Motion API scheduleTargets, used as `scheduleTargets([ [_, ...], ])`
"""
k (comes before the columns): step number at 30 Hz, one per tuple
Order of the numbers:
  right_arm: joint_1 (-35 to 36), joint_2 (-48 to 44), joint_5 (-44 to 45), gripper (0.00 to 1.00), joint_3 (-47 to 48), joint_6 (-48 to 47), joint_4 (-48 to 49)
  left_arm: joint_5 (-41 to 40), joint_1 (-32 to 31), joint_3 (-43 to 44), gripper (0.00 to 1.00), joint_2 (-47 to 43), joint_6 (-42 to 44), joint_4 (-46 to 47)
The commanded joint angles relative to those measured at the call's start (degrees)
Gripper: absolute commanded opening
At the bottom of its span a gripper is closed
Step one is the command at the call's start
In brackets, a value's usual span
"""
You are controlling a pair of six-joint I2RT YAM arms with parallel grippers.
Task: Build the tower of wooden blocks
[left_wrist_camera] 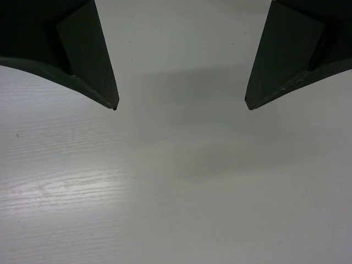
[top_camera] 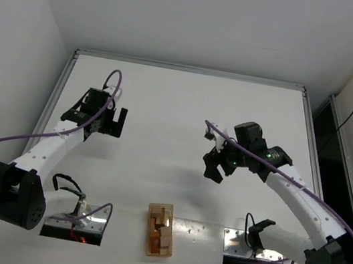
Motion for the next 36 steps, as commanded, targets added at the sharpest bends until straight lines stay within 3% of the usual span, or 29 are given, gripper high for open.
scheduleTargets([
  [1,4.06,0.99,-2.10,0.70,1.16,-2.34,0.18,-3.15,-0.50,0.35,1.00,-1.61,-0.21,0.15],
  [8,14.59,0.29,-0.35,0.70,0.55,-4.82,-0.10,-9.48,-0.50,-0.17,1.00,-1.61,-1.35,2.17],
  [13,19.71,0.28,2.55,0.68,1.59,11.22,5.00,-14.40,-0.50,0.88,1.00,-0.90,-2.58,2.78],
  [16,24.28,-0.42,2.91,0.67,-0.06,15.48,7.90,-16.17,-0.50,1.50,1.00,0.14,-3.19,2.78],
  [20,28.06,0.11,0.18,0.67,-1.21,14.36,9.05,-18.71,-0.50,1.50,1.00,0.68,-3.98,3.93],
  [29,38.96,4.14,6.06,0.64,-2.88,12.15,12.74,-20.66,-0.50,1.50,1.00,1.29,-2.85,5.59],
  [36,39.24,8.18,10.20,0.57,-2.88,16.36,13.80,-21.18,0.03,1.50,1.00,1.82,-2.84,7.26],
])
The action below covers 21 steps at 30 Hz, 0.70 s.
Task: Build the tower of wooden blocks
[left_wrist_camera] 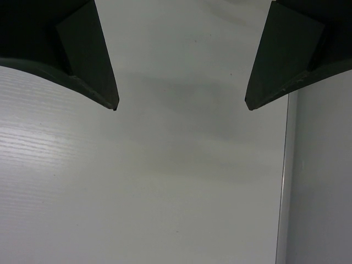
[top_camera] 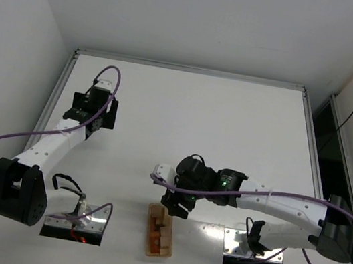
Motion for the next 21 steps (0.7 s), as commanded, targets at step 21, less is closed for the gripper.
scheduleTargets([
  [21,-4.26,10.10,-1.89,0.34,4.48,29.07,-2.95,-4.24,1.64,2.00,1.00,3.10,0.13,3.36],
])
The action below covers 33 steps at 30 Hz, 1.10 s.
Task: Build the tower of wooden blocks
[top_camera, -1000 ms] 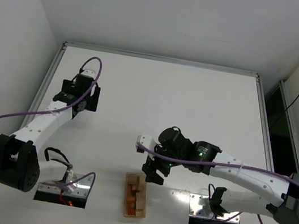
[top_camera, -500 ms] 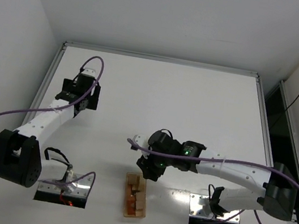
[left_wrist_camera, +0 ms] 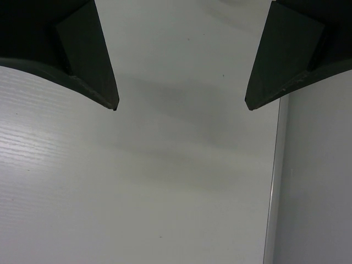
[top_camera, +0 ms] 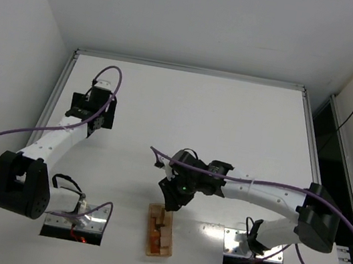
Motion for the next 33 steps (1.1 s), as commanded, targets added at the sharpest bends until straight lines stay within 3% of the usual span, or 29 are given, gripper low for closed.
scheduleTargets([
  [1,-0.37,-0.04,-1.19,0.34,0.47,5.64,-2.62,-1.74,0.59,2.00,1.00,0.09,0.13,2.63],
  [16,-0.20,-1.80,-1.62,0.29,-4.02,12.84,-0.70,-4.03,0.59,2.00,1.00,1.14,0.66,3.78],
  [33,-0.11,0.48,-3.04,0.24,-4.02,14.43,1.06,-5.18,0.59,1.91,1.00,4.57,0.13,5.54],
])
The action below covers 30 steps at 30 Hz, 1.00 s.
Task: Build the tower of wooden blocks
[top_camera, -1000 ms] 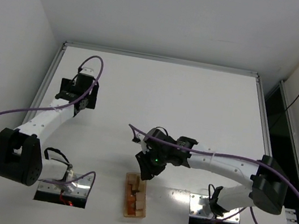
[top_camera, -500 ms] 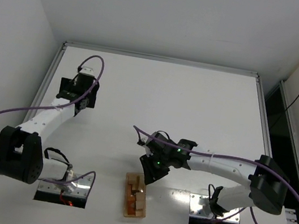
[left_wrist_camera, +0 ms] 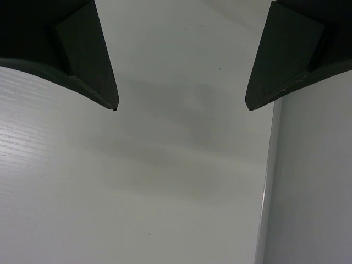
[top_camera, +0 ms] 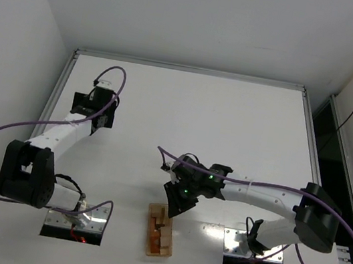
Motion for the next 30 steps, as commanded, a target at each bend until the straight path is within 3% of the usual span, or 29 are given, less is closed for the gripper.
scheduleTargets([
  [1,-0.11,0.53,0.96,0.24,0.08,1.63,1.39,-1.61,0.50,1.89,1.00,0.09,-0.26,1.78],
  [16,-0.64,5.54,5.63,0.23,0.08,4.26,-0.37,-3.46,1.03,1.89,1.00,2.20,-0.26,2.83],
  [20,-0.64,6.76,7.73,0.10,0.08,4.26,-0.90,-3.99,1.55,1.89,1.00,2.72,-0.26,2.83],
  [21,-0.64,6.77,8.95,0.01,0.08,4.26,-0.90,-3.99,1.55,1.89,1.00,2.72,-0.26,2.83],
  [30,-3.71,6.24,18.78,0.00,5.52,-0.03,-2.74,-3.99,2.08,2.42,1.00,3.25,-0.79,2.31],
])
